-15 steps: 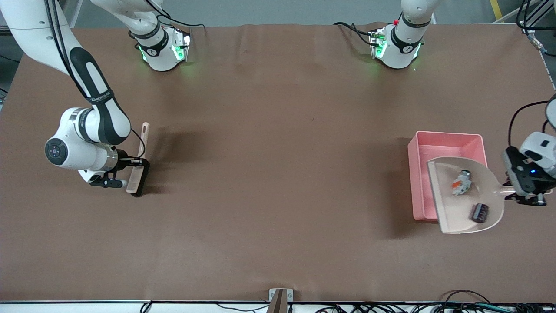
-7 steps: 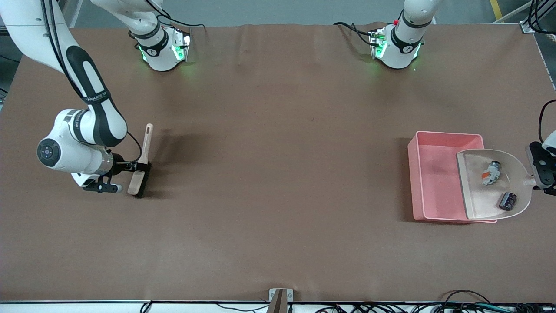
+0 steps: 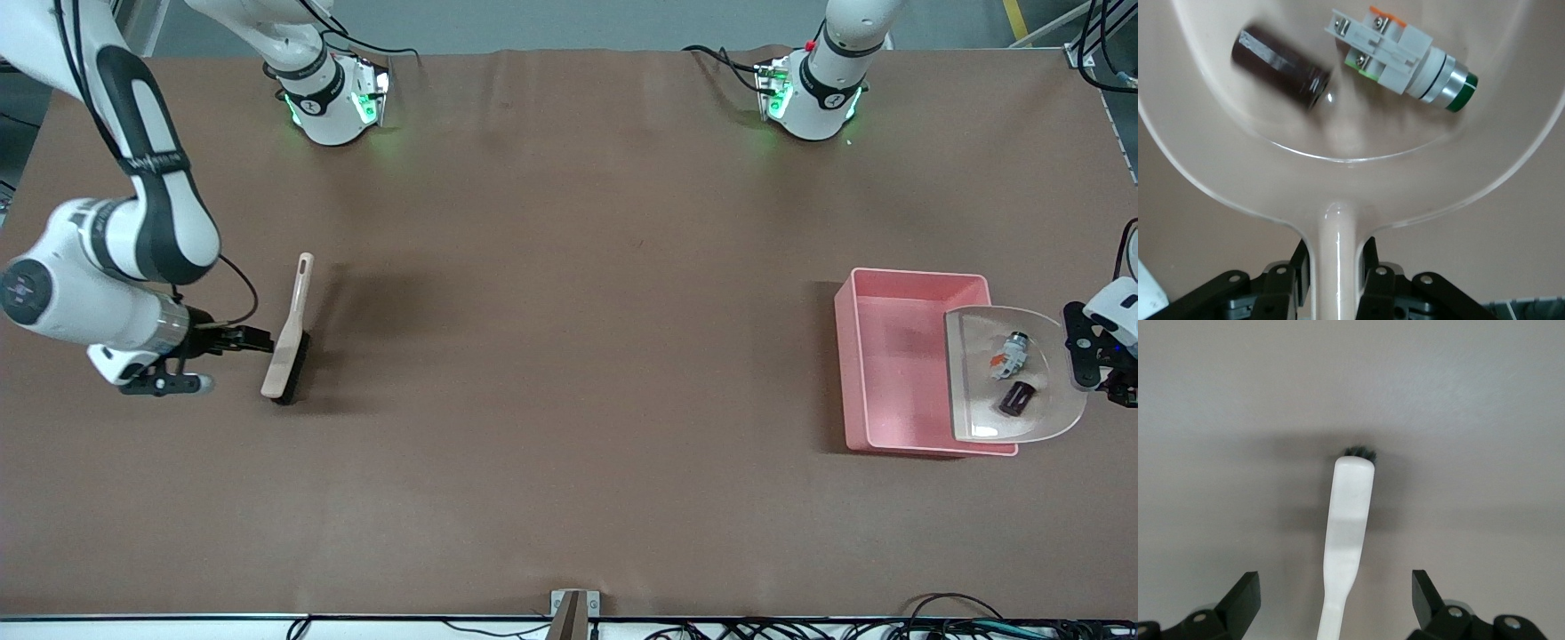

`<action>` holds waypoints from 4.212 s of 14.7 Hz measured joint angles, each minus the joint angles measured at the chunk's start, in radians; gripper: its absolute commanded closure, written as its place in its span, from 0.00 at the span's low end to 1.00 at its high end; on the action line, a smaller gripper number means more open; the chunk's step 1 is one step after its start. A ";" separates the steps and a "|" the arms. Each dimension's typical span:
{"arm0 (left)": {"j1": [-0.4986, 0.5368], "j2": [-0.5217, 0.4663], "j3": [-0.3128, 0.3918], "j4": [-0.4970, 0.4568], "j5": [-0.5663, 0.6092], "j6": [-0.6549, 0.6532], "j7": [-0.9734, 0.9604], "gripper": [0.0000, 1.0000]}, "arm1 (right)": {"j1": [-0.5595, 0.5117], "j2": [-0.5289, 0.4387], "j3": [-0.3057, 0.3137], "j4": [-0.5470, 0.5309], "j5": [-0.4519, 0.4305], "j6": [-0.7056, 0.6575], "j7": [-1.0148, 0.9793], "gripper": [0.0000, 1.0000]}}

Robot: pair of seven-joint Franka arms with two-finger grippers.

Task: Clean e-waste and dump in bin
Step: 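Tilt the dustpan over the pink bin while the right gripper releases the brush, then carry the empty dustpan back toward the table center with the left gripper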

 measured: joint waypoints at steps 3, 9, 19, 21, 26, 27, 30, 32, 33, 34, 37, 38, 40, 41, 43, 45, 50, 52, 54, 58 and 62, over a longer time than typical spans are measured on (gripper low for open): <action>-0.036 -0.007 -0.010 0.001 0.100 -0.045 -0.041 0.88 | -0.018 -0.099 -0.001 0.028 0.000 -0.136 0.003 0.00; -0.092 -0.040 -0.012 0.003 0.178 -0.110 -0.051 0.88 | -0.019 -0.316 0.011 0.043 0.000 -0.262 0.070 0.00; -0.184 -0.045 -0.013 0.024 0.242 -0.145 -0.051 0.88 | -0.018 -0.391 0.019 0.221 -0.002 -0.454 0.074 0.00; -0.223 -0.045 -0.012 0.023 0.273 -0.210 -0.062 0.88 | -0.021 -0.390 0.015 0.263 -0.003 -0.516 0.076 0.00; -0.249 -0.046 -0.013 0.032 0.321 -0.238 -0.069 0.88 | -0.014 -0.387 0.011 0.303 -0.029 -0.551 0.075 0.00; -0.251 -0.046 -0.018 0.043 0.321 -0.237 -0.069 0.89 | 0.001 -0.386 0.012 0.312 -0.064 -0.552 0.075 0.00; -0.257 -0.050 -0.094 0.091 0.283 -0.244 -0.107 0.89 | 0.034 -0.376 0.017 0.333 -0.114 -0.552 0.079 0.00; -0.273 -0.062 -0.136 0.132 0.207 -0.256 -0.180 0.89 | 0.031 -0.356 0.013 0.355 -0.117 -0.552 0.081 0.00; -0.283 -0.069 -0.143 0.149 0.164 -0.261 -0.213 0.89 | 0.026 -0.347 0.008 0.362 -0.118 -0.554 0.082 0.00; -0.295 -0.071 -0.144 0.162 0.129 -0.262 -0.248 0.89 | 0.021 -0.341 0.000 0.365 -0.119 -0.558 0.082 0.00; -0.341 -0.063 -0.144 0.183 0.068 -0.261 -0.360 0.89 | 0.015 -0.333 -0.029 0.365 -0.119 -0.577 0.078 0.00; -0.361 -0.058 -0.144 0.186 0.062 -0.260 -0.407 0.89 | 0.014 -0.332 -0.033 0.365 -0.119 -0.579 0.078 0.00; -0.412 -0.039 -0.144 0.201 0.059 -0.255 -0.521 0.89 | 0.015 -0.331 -0.033 0.365 -0.117 -0.582 0.077 0.00; -0.442 -0.027 -0.144 0.209 0.059 -0.255 -0.586 0.89 | 0.015 -0.331 -0.032 0.365 -0.117 -0.584 0.076 0.00; -0.496 -0.004 -0.143 0.217 0.059 -0.255 -0.724 0.89 | 0.015 -0.331 -0.031 0.365 -0.117 -0.583 0.075 0.00; -0.544 0.023 -0.144 0.220 0.057 -0.255 -0.861 0.89 | 0.014 -0.331 -0.033 0.366 -0.118 -0.582 0.075 0.00; -0.680 0.115 -0.142 0.222 0.029 -0.205 -1.167 0.89 | 0.013 -0.331 -0.032 0.368 -0.118 -0.557 0.074 0.00; -0.719 0.156 -0.141 0.222 -0.030 -0.188 -1.263 0.90 | 0.014 -0.331 -0.031 0.368 -0.118 -0.557 0.074 0.00; -0.747 0.197 -0.140 0.222 -0.049 -0.156 -1.308 0.90 | 0.014 -0.331 -0.031 0.368 -0.118 -0.563 0.074 0.00; -0.798 0.256 -0.135 0.220 -0.050 -0.093 -1.342 0.90 | 0.014 -0.331 -0.031 0.367 -0.118 -0.567 0.074 0.00; -0.860 0.264 -0.087 0.184 -0.023 -0.093 -1.303 0.90 | 0.013 -0.331 -0.032 0.367 -0.118 -0.568 0.074 0.00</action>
